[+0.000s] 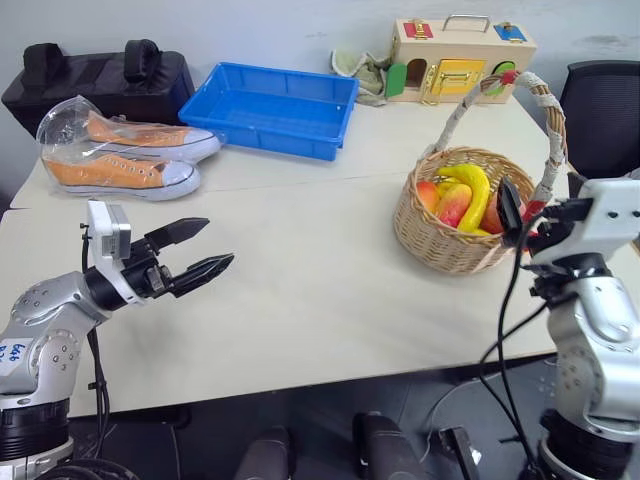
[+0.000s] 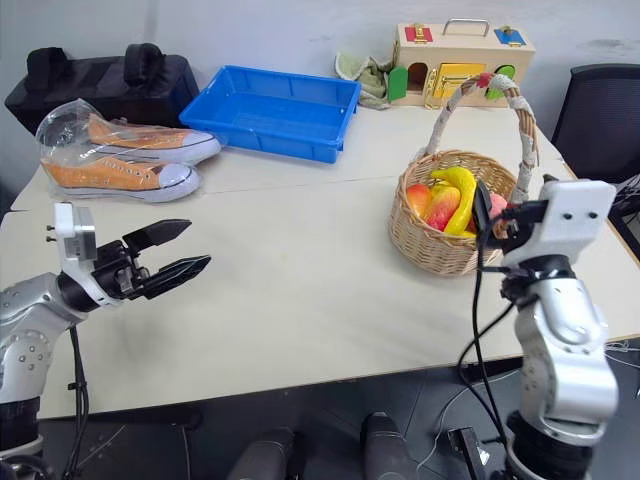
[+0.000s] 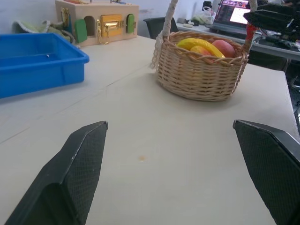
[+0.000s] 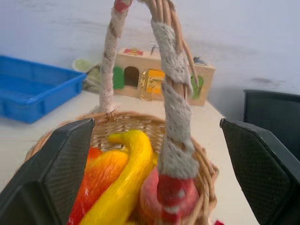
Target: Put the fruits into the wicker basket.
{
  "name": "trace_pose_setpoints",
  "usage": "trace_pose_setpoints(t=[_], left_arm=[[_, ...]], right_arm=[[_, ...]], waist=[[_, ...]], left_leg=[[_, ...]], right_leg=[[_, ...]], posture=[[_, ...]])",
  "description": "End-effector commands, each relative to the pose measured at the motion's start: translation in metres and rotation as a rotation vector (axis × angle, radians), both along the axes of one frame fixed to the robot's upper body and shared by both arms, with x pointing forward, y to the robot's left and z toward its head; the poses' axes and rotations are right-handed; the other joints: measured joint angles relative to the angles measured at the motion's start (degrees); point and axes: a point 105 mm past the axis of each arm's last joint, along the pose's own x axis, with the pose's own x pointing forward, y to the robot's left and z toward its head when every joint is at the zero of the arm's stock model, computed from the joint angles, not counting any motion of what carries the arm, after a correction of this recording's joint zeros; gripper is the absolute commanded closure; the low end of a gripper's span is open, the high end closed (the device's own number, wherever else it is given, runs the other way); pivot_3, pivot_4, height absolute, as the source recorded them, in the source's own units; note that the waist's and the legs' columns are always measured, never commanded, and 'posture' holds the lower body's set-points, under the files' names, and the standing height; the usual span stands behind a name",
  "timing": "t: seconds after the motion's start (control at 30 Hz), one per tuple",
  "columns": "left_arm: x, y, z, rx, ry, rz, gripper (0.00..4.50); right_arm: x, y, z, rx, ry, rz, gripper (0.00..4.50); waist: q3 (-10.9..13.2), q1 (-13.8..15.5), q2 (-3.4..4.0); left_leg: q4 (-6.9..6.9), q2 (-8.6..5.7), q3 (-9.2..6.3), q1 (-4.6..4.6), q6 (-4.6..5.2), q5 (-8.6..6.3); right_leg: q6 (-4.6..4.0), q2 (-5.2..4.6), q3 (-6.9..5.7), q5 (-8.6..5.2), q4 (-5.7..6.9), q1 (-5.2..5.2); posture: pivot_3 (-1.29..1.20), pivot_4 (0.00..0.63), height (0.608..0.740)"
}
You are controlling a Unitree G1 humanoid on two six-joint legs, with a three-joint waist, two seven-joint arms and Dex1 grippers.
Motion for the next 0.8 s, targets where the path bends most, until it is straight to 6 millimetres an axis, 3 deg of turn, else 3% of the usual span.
trace_pose_setpoints(t=[0.03,0.13,0.23,0.3,0.4,0.6,0.8], left_arm=[[-0.007,0.014,-0.003,0.060,0.006,0.006,0.00],[-0.016,0.024,-0.013,0.107,0.046,0.005,0.00],[-0.028,0.033,-0.022,0.182,0.059,0.016,0.00],[-0.038,0.034,-0.027,0.202,0.056,0.005,0.00],[-0.059,0.039,-0.046,0.329,0.031,0.101,0.00],[-0.076,0.043,-0.054,0.387,-0.010,0.208,0.00],[-0.074,0.046,-0.044,0.334,-0.088,0.308,0.00]], right_arm=[[-0.032,0.022,0.009,-0.159,-0.011,0.316,0.04],[-0.052,0.037,-0.005,-0.239,0.068,0.611,0.04],[-0.058,0.053,-0.011,-0.330,0.084,0.822,0.04],[-0.052,0.061,-0.016,-0.377,0.089,0.890,0.04],[-0.036,0.091,-0.032,-0.436,0.040,1.150,0.04],[0.001,0.100,-0.048,-0.479,0.048,1.243,0.04],[0.004,0.096,-0.054,-0.516,0.064,1.283,0.04]], waist=[[0.00,0.05,0.00],[0.00,-0.17,-0.01],[0.00,-0.34,-0.01],[0.01,-0.25,-0.02],[0.02,-0.51,-0.06],[0.03,1.51,-0.06],[0.02,1.84,-0.06]], left_leg=[[0.00,-0.01,0.00,0.00,0.02,-0.01],[-0.04,0.04,0.01,0.06,0.10,-0.06],[-0.02,0.14,0.16,0.19,0.35,-0.19],[-0.01,0.19,0.11,0.34,0.39,-0.22],[-0.06,0.33,0.09,0.86,0.37,-0.43],[-0.11,0.36,0.04,0.83,0.12,-0.45],[-0.01,0.33,0.04,0.78,0.15,-0.59]], right_leg=[[0.00,0.00,0.00,0.00,-0.01,0.00],[0.02,0.03,-0.01,0.01,-0.19,0.15],[0.18,0.05,-0.01,0.10,-0.45,0.34],[0.18,0.00,0.01,0.10,-0.54,0.53],[0.13,-0.09,0.01,0.09,-0.80,1.08],[0.09,-0.17,-0.22,0.10,-0.96,1.00],[0.09,-0.18,-0.26,0.11,-1.04,1.05]], posture=[[0.00,0.150,0.740],[0.00,0.150,0.740],[0.00,0.150,0.740],[0.00,0.150,0.740],[0.00,0.150,0.740],[0.00,0.150,0.740],[0.00,0.150,0.740]])
